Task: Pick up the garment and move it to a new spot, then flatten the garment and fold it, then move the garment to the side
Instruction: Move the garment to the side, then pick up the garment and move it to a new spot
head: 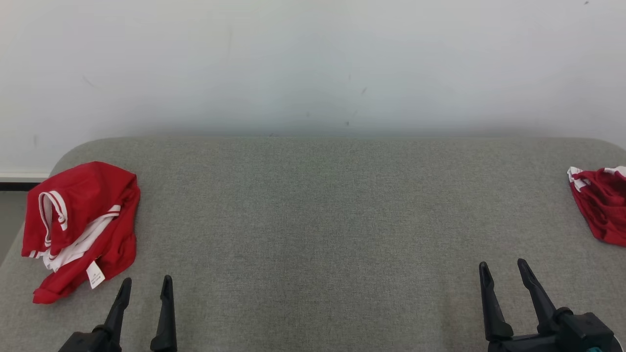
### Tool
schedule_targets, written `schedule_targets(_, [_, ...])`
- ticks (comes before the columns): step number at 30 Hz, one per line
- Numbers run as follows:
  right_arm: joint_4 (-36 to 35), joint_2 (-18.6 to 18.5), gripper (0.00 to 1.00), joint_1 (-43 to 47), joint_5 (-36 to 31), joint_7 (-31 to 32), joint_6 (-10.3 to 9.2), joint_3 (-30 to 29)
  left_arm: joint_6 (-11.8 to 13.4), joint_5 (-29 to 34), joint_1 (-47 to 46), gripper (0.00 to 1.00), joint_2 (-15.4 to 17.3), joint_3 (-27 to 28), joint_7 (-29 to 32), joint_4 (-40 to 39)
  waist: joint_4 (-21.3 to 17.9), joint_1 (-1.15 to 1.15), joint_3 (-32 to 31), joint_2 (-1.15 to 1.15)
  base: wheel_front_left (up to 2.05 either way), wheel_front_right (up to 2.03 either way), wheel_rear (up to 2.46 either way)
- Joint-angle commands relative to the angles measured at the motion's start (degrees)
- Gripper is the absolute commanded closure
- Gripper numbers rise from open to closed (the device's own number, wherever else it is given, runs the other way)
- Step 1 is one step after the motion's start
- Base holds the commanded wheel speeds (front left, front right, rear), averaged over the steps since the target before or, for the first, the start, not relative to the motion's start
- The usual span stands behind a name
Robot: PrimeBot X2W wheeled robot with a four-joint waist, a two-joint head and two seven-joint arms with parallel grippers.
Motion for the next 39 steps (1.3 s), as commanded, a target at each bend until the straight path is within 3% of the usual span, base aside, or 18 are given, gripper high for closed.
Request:
schedule_targets(1, [-0.2, 0.3, 0.00, 0.7, 0.4, 0.0, -0.17, -0.1, -0.1, -0.5, -0.1, 0.00, 0.4, -0.1, 0.0, 0.0, 0.1, -0.01, 0.0, 0.00, 0.00, 0.00, 0.00])
schedule_targets(12, [-0.1, 1.1, 0.00, 1.4, 0.9, 0.1, -0.17, -0.3, 0.8, -0.5, -0.6, 0.00, 1.2, -0.1, 0.7, -0.7, 3.9, -0.01, -0.4, 0.00, 0.00, 0.00, 0.00])
schedule_targets(30, [2.1, 2.7, 0.00, 0.8, 1.2, -0.1, -0.17, 0.1, 2.4, -1.5, 0.4, 0.00, 4.1, 2.0, 2.8, -3.2, 22.2, -0.01, 0.5, 0.00, 0.00, 0.00, 0.00])
schedule_targets(39, [1.9, 2.2, 0.00, -1.2, 0.9, 0.4, -0.16, 1.9, 3.6, -2.6, 1.6, 0.00, 3.8, 3.2, 2.6, -3.8, 27.0, -0.01, 2.0, 0.00, 0.00, 0.00, 0.00])
